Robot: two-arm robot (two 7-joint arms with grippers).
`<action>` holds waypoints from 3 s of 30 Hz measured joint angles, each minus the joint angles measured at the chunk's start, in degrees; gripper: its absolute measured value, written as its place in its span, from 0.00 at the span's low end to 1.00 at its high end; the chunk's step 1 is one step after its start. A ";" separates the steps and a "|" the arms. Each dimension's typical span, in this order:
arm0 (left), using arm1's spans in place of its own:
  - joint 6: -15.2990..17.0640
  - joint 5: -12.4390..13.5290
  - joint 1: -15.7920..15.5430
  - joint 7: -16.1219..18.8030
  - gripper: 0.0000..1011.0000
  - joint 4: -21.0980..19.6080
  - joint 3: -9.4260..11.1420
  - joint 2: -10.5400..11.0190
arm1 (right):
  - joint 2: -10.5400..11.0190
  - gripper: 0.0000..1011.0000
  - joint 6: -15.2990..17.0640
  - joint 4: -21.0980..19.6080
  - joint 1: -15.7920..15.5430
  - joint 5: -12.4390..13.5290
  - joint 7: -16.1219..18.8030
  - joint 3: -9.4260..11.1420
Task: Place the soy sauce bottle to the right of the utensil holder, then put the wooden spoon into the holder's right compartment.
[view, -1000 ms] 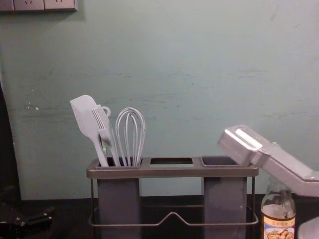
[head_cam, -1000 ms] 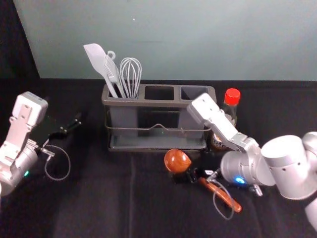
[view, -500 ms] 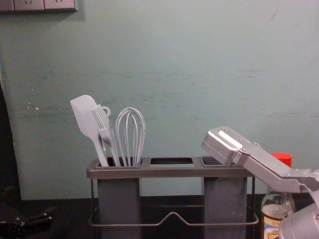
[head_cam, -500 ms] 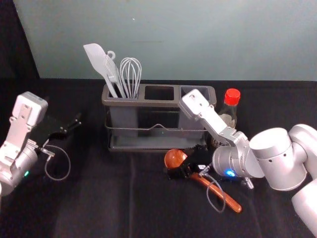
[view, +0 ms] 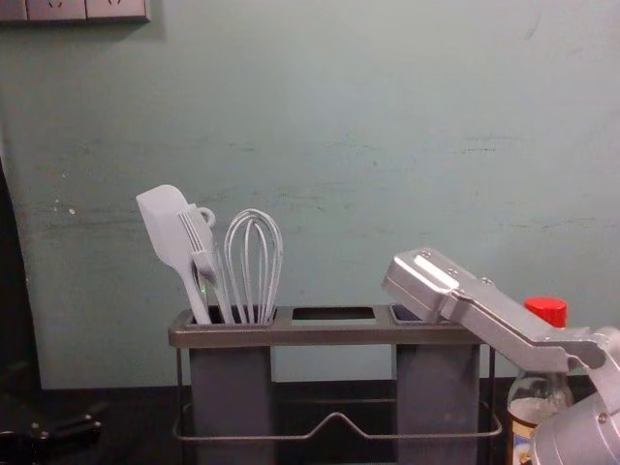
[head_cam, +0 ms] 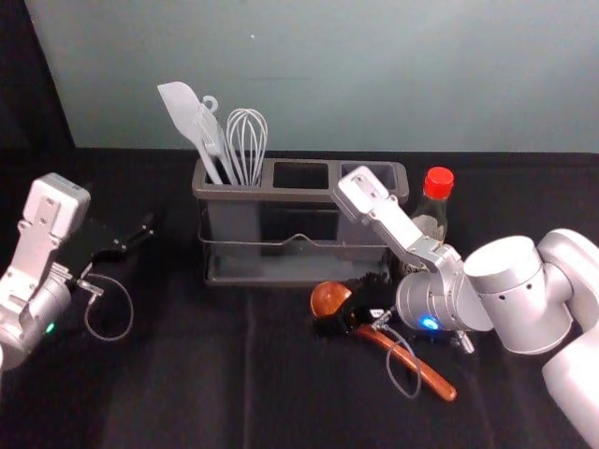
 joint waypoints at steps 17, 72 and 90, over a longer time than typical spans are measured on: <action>0.00 0.00 0.00 0.00 0.99 0.00 0.00 0.00 | -0.71 0.99 0.51 -0.25 -0.71 -1.86 0.78 1.01; 0.00 0.00 0.00 0.00 0.99 0.00 0.00 0.00 | 3.33 0.83 -1.53 -17.92 -12.17 1.81 1.82 11.10; 0.00 0.01 0.00 0.00 0.99 0.00 0.00 0.00 | 3.69 0.83 -33.32 -25.41 -25.35 8.54 -3.04 23.40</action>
